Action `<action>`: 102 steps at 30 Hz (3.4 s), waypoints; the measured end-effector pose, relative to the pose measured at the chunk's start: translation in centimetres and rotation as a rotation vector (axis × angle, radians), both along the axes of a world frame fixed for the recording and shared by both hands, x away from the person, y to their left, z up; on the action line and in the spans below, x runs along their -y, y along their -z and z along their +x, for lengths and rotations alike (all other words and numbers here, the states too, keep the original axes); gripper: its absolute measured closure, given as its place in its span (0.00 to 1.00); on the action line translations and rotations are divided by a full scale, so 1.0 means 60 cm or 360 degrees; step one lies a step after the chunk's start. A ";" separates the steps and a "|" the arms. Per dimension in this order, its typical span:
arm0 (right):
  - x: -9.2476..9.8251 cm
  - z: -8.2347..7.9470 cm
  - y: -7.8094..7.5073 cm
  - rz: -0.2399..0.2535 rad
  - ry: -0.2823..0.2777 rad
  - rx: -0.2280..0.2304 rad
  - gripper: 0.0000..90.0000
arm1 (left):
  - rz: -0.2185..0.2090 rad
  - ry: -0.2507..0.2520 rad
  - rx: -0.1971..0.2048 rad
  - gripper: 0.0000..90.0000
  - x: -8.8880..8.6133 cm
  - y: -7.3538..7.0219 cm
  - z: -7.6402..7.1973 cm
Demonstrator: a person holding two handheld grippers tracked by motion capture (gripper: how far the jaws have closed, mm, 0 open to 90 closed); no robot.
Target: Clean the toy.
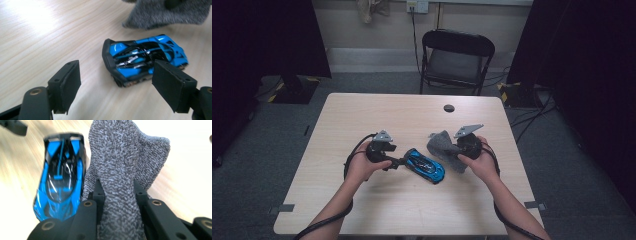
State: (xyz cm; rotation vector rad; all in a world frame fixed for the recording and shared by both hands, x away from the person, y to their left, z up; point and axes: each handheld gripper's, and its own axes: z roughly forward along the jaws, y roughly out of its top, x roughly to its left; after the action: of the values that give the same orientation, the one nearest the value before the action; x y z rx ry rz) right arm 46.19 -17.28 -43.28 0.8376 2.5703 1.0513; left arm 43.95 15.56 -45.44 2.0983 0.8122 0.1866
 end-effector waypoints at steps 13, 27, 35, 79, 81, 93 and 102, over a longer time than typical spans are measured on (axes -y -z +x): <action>-0.080 -0.002 -0.060 0.0069 -0.0101 0.0044 0.80 | 0.0024 -0.0048 -0.0028 0.22 -0.094 0.021 -0.065; -0.225 -0.019 -0.068 0.0099 -0.0320 0.0035 0.80 | 0.0111 -0.0094 -0.0025 0.20 -0.170 0.046 -0.110; -0.294 -0.038 -0.039 0.0102 -0.0430 -0.0008 0.80 | 0.0117 -0.0107 -0.0022 0.21 -0.186 0.050 -0.119; -0.352 -0.058 0.027 -0.0008 -0.0542 -0.0045 0.22 | 0.0087 -0.0136 0.0002 0.21 -0.236 0.031 -0.136; -0.333 -0.055 0.022 0.0015 -0.0500 -0.0038 0.21 | 0.0078 -0.0136 0.0005 0.21 -0.234 0.031 -0.136; -0.234 -0.042 0.020 0.0008 -0.0277 0.0003 0.18 | 0.0085 -0.0107 0.0007 0.21 -0.220 0.029 -0.130; -0.171 -0.042 0.056 -0.0090 -0.0160 0.0020 0.16 | 0.0075 -0.0106 0.0016 0.21 -0.220 0.026 -0.127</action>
State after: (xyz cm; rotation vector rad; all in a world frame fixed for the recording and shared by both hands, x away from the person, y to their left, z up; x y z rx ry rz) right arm 43.68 -7.05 -46.64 0.6920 2.6424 1.0030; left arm 36.32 28.79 -47.02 2.1141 0.8804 0.2540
